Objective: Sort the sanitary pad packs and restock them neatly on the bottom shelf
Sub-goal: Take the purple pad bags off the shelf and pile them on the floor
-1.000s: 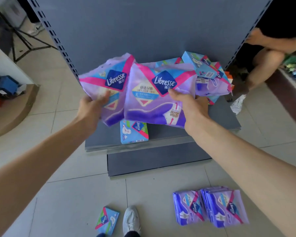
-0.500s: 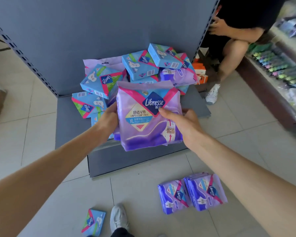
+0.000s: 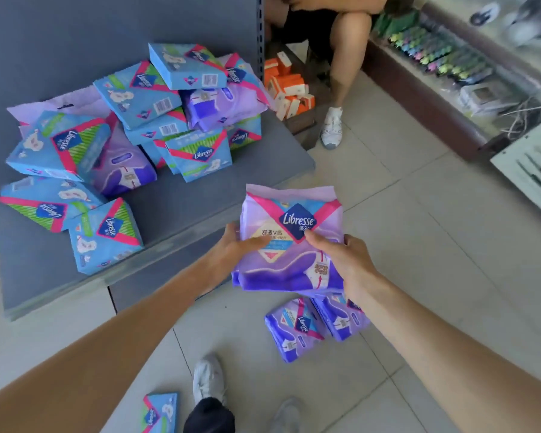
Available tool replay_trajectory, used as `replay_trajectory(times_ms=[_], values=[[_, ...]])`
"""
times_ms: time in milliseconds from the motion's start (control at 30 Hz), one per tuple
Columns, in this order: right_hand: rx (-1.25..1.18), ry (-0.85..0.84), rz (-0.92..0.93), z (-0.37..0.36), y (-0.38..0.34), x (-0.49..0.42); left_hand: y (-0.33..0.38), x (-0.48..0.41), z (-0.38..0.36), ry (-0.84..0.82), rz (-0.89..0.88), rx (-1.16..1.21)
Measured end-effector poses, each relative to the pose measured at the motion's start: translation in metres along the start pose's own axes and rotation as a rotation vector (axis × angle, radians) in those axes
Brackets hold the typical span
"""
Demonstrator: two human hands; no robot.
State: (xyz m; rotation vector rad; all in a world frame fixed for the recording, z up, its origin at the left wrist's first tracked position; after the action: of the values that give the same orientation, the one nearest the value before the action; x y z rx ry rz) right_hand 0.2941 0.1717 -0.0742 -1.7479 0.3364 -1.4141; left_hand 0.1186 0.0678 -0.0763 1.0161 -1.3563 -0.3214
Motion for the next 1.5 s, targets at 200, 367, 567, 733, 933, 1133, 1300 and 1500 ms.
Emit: replay_trajectory(times_ms=[200,367,567,733,933,1133,1300,1500], values=[[-0.205,0.205,-0.083,0.053,0.098,-0.014,-0.068,-0.062,-0.054,-0.148,0.076,-0.346],[-0.483,0.331,-0.278,0.073,0.193,-0.03,-0.128,-0.111,-0.084,-0.281,0.171,-0.59],[-0.694,0.476,-0.445,0.051,0.33,-0.081,-0.229,-0.168,-0.076,-0.37,0.213,-0.84],[-0.742,0.465,-0.474,0.036,0.404,-0.134,-0.294,-0.218,-0.061,-0.404,0.254,-0.954],[-0.873,0.47,-0.42,0.028,0.444,-0.172,-0.334,-0.269,-0.054,-0.435,0.265,-1.048],[-0.869,0.513,-0.447,0.03,0.467,-0.199,-0.354,-0.294,-0.055,-0.471,0.287,-1.052],[-0.874,0.437,-0.505,0.033,0.46,-0.193,-0.35,-0.295,-0.057,-0.487,0.314,-1.106],[-0.49,0.439,-0.594,0.043,0.425,-0.159,-0.298,-0.264,-0.061,-0.335,0.334,-1.116]])
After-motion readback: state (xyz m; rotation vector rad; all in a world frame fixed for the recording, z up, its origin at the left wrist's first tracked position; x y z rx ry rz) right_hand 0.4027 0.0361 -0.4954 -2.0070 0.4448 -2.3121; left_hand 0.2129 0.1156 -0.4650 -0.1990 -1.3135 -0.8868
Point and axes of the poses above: each hand's wrist, its own x-axis away from the middle knuckle, its own z-axis out of the back of the hand, y = z × x, the point moved 1 cm from there along -x, towards the middle knuckle, and after that the axes turned 4 degrees about -y, right-handed, at the moved point
